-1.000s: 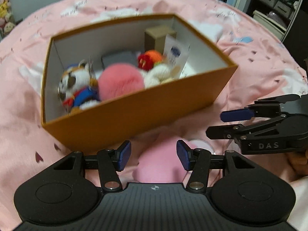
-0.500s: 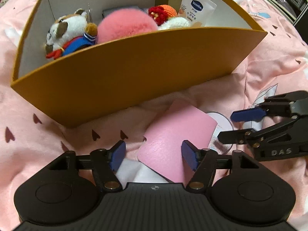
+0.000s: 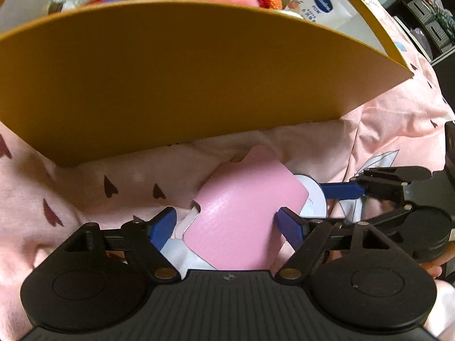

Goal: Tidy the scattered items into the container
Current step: 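Grasp the pink card with the left tool while the right tool grasps the round compact mirror, then lift the pink card and compact mirror and carry both over the box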

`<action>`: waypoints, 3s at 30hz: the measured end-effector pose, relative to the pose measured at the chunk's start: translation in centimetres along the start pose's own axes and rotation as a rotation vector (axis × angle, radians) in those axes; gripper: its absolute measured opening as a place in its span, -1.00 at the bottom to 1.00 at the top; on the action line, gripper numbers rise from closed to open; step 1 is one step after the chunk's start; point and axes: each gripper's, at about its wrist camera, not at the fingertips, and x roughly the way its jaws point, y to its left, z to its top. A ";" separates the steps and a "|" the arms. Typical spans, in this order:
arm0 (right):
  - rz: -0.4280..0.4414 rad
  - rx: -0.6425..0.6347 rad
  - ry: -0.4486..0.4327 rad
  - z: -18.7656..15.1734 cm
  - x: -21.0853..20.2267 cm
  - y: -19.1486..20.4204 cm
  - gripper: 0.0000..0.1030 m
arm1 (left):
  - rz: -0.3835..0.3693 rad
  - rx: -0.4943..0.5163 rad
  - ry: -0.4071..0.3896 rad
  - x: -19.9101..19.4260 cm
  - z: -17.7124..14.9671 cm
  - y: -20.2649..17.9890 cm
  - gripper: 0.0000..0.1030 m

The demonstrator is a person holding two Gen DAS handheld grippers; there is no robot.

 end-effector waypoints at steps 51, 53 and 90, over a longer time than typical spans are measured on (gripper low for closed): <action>0.020 0.069 -0.039 -0.1 -1.1 0.3 -0.38 | 0.004 -0.019 -0.031 -1.0 -1.2 -1.7 -0.04; 0.011 0.062 -0.038 -0.1 -1.1 0.5 -0.37 | 0.020 -0.004 -0.043 -1.4 -1.4 -2.1 -0.11; -0.003 0.045 -0.018 -1.2 -1.5 -1.0 -0.29 | -0.020 -0.020 -0.124 -1.3 -0.7 -5.1 -0.53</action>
